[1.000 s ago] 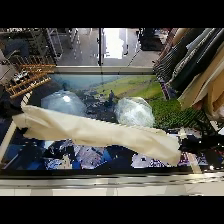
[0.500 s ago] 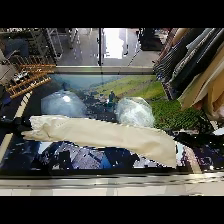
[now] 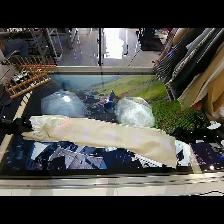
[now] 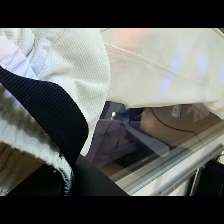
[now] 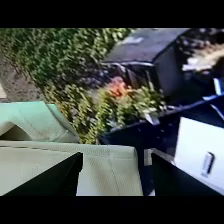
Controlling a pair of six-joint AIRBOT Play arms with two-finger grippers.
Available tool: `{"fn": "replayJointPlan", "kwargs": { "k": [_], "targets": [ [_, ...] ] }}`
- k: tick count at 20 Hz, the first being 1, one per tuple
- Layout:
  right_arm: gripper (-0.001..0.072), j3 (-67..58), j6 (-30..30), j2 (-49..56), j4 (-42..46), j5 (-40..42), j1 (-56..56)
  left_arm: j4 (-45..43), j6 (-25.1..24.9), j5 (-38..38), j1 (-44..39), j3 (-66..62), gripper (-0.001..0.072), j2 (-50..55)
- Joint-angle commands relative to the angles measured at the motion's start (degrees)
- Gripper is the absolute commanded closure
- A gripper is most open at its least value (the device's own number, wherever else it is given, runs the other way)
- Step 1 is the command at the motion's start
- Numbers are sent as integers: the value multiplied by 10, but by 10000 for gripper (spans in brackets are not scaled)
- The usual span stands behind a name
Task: Fold the clothes and pants, and hang the long-sleeved shirts on hangers.
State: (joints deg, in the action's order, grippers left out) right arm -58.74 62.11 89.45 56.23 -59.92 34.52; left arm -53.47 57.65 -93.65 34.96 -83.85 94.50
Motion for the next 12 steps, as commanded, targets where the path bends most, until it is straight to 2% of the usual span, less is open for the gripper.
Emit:
{"fn": "replayJointPlan", "kwargs": {
  "k": [1, 2, 5, 8, 12],
  "targets": [
    [339, -6, -59, 38, -63, -32, -8, 16, 0, 0, 0, 0, 695, 0],
    [695, -7, -62, 39, -76, -28, -13, 39, 0, -1, 1, -1, 695, 0],
    [696, -28, -63, -11, -98, -52, -15, 129, 17, 0, 15, -34, 697, -20],
    [696, -94, -58, -141, -100, -86, -14, 186, 63, 12, 43, -135, 697, -73],
    [696, -216, -41, -342, -93, -37, -1, 286, 93, 69, 114, -264, 697, -188]
  ]
}}
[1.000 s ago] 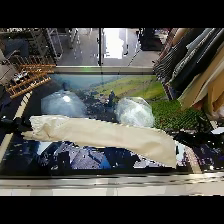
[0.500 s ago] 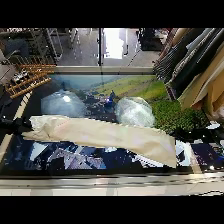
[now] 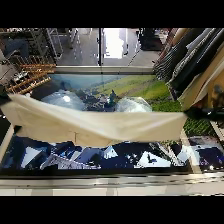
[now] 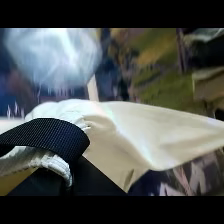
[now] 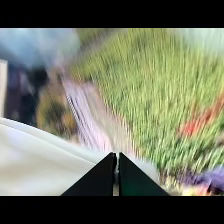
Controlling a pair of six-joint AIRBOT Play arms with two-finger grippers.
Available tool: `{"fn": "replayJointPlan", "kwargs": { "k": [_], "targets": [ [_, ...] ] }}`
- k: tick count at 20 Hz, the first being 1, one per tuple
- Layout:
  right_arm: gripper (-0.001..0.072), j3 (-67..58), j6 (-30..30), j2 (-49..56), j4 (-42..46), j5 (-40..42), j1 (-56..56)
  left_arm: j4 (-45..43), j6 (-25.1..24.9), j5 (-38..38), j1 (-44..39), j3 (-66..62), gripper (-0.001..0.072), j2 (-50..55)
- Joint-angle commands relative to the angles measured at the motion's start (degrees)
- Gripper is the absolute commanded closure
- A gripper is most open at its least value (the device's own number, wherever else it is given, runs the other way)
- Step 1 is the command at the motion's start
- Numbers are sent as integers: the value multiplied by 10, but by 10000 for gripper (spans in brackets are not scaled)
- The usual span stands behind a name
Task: Fold the clothes and pants, and hang the long-sleeved shirts on hangers.
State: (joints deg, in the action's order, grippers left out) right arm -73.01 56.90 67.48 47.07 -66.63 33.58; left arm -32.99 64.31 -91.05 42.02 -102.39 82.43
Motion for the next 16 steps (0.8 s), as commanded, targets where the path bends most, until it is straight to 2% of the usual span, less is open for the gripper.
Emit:
{"fn": "replayJointPlan", "kwargs": {
  "k": [1, 4, 6, 8, 10, 12, 14, 16],
  "targets": [
    [696, -102, 18, -166, 11, 59, 20, 93, 26, 61, 68, -96, 696, -96],
    [696, -168, 26, -255, 75, 115, 69, 90, 20, 87, 160, -111, 696, -177],
    [696, -189, 21, -275, 89, 115, 92, 91, 12, 83, 212, -111, 696, -197],
    [696, -189, 21, -269, 79, 78, 94, 91, -10, 40, 213, -105, 696, -186],
    [696, -179, 22, -235, 33, -12, 94, 90, -26, -3, 163, -64, 696, -165],
    [696, -140, 22, -203, 16, -52, 88, 84, -54, -16, 89, 20, 696, -146],
    [696, -77, 17, -182, 16, -28, 72, 52, -85, 28, 1, 113, 696, -124],
    [696, -32, 10, -155, 21, -12, 59, 28, -89, 106, -71, 135, 697, -86]
  ]
}}
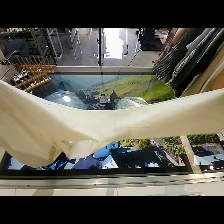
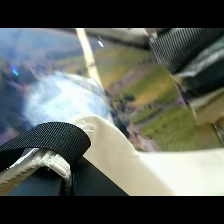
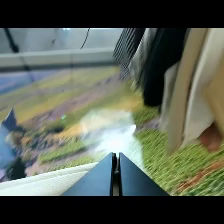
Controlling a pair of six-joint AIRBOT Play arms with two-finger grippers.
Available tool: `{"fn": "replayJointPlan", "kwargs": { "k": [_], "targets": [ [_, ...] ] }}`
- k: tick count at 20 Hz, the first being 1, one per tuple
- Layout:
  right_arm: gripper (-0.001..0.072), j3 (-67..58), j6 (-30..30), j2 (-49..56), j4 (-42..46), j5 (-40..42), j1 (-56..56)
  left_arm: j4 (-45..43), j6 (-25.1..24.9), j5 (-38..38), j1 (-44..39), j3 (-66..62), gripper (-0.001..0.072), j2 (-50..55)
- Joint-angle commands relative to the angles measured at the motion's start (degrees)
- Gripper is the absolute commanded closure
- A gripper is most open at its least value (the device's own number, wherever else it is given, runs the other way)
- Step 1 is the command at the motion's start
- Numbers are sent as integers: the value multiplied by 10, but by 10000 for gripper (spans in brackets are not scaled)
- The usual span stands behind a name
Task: Fold the clothes and pants, and hang the long-sleeved shirts on hangers.
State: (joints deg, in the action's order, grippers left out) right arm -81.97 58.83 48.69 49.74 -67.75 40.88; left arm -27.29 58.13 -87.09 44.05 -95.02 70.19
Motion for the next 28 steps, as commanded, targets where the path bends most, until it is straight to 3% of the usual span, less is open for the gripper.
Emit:
{"fn": "replayJointPlan", "kwargs": {
  "k": [1, 3, 6, 8, 9, 10, 11, 13, 16, 19, 21, 24, 25, 28],
  "targets": [
    [696, 70, -9, 47, 7, -3, -16, -29, -38, 82, -117, 58, 697, 59],
    [696, 95, 4, 67, 76, -14, -16, -75, -43, 46, -143, 59, 696, 100],
    [696, 174, 7, 68, 160, -63, -16, -240, -18, -88, -158, 105, 696, 157],
    [696, 247, 7, 68, 174, -54, -16, -347, -5, -108, -155, 171, 688, 172],
    [696, 281, 7, 68, 176, -35, -16, -389, -1, -109, -153, 209, 519, 179],
    [696, 312, 7, 68, 177, -12, -16, -414, 16, -111, -150, 242, 238, 185],
    [696, 333, 7, 68, 180, 7, -16, -428, 18, -115, -147, 268, 56, 195],
    [696, 353, 6, 68, 185, 33, -16, -428, 15, -127, -138, 270, 70, 214],
    [695, 353, 6, 68, 187, 57, -16, -328, 16, -95, -109, 198, 72, 215],
    [695, 353, 7, 68, 183, 56, -16, -237, 19, -9, -95, 135, 72, 215],
    [695, 353, 7, 68, 176, 56, -16, -238, 19, 32, -103, 131, 72, 218],
    [694, 353, 10, 68, 176, 56, -16, -257, 16, 25, -123, 131, 81, 252],
    [694, 353, 11, 68, 176, 56, -16, -236, -1, 25, -128, 131, 139, 262],
    [694, 353, 11, 68, 176, 56, -16, -206, -9, 61, -148, 131, 155, 283]
  ]
}}
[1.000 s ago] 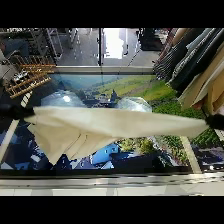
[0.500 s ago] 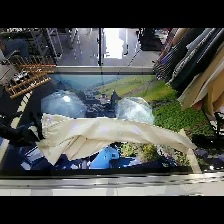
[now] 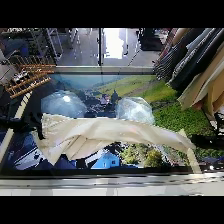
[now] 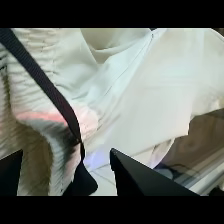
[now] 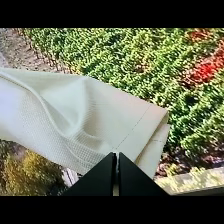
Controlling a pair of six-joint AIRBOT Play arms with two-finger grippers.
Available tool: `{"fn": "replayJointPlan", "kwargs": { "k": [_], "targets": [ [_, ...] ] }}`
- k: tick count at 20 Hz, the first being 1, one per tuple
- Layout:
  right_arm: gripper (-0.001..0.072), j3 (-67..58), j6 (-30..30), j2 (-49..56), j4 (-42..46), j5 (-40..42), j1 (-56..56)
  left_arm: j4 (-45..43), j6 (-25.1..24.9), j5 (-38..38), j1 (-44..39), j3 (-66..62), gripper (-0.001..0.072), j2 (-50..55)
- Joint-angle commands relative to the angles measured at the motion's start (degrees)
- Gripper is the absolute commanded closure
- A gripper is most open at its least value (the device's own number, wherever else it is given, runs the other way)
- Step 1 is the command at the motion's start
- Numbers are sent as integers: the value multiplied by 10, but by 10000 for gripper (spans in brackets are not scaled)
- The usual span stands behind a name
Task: Fold the clothes and pants, and hang the long-sleeved shirts on hangers.
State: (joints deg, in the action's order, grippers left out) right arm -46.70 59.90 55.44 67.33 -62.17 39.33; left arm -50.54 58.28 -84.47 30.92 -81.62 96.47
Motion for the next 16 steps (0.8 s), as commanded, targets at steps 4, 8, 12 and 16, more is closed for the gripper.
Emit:
{"fn": "replayJointPlan", "kwargs": {
  "k": [4, 8, 12, 16],
  "targets": [
    [693, 0, 1, 0, 0, 0, 0, 24, 1, 61, -49, -3, 168, 45],
    [693, 0, 1, 0, 0, 0, 0, 31, 9, 65, -58, -3, 671, 63],
    [695, -21, 7, -3, -7, 3, 0, 158, -19, 32, -37, -27, 698, 28],
    [696, -127, 7, -41, -60, 11, 0, 414, -23, -20, 40, -115, 699, -55]
  ]
}}
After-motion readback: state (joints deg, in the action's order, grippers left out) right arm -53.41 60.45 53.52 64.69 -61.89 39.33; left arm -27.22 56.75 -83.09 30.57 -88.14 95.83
